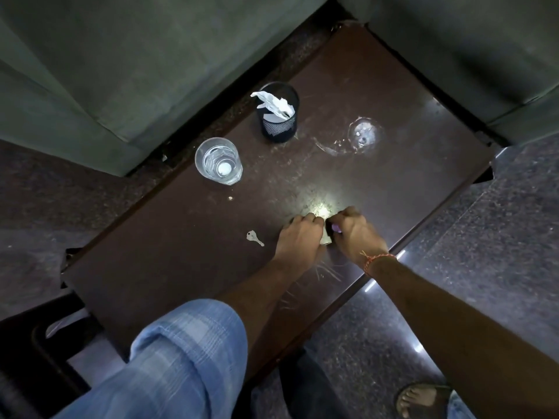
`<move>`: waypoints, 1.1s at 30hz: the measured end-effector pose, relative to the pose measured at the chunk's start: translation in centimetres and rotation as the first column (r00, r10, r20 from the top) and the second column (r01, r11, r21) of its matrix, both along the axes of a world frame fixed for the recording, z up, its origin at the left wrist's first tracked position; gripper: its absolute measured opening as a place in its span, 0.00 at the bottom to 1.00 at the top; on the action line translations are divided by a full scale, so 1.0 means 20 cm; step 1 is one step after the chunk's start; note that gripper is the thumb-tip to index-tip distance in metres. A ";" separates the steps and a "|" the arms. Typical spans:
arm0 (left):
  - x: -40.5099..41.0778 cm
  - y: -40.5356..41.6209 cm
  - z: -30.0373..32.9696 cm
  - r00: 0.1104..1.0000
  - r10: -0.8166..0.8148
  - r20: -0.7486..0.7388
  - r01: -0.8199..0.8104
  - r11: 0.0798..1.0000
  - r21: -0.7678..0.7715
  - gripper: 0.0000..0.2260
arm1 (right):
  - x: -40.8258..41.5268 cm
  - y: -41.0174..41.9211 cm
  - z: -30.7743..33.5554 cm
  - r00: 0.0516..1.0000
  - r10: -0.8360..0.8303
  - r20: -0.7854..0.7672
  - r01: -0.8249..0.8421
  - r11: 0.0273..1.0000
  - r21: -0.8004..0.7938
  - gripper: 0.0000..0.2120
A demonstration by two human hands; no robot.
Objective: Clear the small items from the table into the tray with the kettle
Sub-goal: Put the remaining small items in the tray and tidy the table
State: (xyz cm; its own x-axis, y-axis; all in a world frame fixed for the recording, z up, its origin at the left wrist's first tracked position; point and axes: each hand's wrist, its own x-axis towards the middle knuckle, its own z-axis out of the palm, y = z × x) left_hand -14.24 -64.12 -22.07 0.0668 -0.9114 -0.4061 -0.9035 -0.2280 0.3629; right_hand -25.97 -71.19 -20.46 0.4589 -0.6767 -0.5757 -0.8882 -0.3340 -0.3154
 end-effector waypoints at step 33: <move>0.78 -0.23 1.67 0.971 0.168 0.169 -0.068 0.876 -0.478 0.16 | 0.44 -0.30 1.59 0.881 0.050 0.470 0.174 0.890 -0.421 0.07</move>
